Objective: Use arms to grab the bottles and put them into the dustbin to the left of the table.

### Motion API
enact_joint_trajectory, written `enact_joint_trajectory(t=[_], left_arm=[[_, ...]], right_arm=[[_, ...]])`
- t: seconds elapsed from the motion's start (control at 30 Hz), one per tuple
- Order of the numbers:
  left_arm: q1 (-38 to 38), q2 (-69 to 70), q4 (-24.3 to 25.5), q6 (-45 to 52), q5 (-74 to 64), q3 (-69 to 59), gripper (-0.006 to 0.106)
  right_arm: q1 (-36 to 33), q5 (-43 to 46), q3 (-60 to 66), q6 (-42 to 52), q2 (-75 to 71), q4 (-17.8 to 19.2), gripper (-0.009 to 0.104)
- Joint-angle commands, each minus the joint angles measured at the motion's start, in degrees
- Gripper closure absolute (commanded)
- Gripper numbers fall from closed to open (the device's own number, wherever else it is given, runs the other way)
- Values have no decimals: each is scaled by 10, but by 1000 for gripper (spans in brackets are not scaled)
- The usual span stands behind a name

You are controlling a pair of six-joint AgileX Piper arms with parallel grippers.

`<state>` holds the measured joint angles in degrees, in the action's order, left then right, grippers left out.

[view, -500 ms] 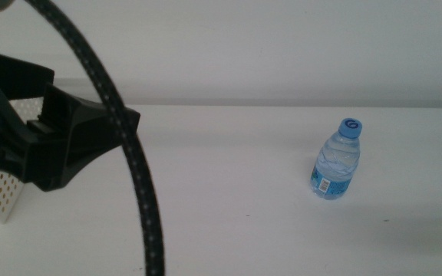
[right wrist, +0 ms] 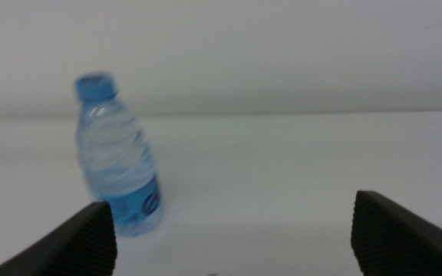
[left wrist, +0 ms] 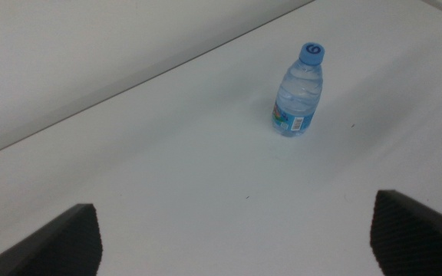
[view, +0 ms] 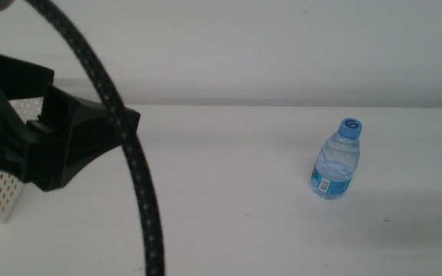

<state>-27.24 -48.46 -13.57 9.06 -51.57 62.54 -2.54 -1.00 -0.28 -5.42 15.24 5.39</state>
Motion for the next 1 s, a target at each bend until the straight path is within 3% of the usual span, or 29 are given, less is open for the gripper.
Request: enact_joint_trajectory(t=[0.0, 0.2, 0.5, 0.83, 0.97], left_arm=[[-2, 3, -3, -3, 8, 4, 7], [-2, 3, -3, -3, 8, 4, 7], [-2, 3, -3, -3, 8, 4, 7], [-2, 3, -3, -3, 8, 4, 7], [-2, 3, -3, -3, 8, 4, 7]], right_arm=[[-24, 79, 25, 16, 72, 20, 13], [-67, 216, 25, 36, 242, 22, 13], [-66, 350, 25, 49, 421, 19, 13], [-65, 489, 25, 50, 494, 19, 13], [-35, 527, 24, 54, 523, 20, 13]])
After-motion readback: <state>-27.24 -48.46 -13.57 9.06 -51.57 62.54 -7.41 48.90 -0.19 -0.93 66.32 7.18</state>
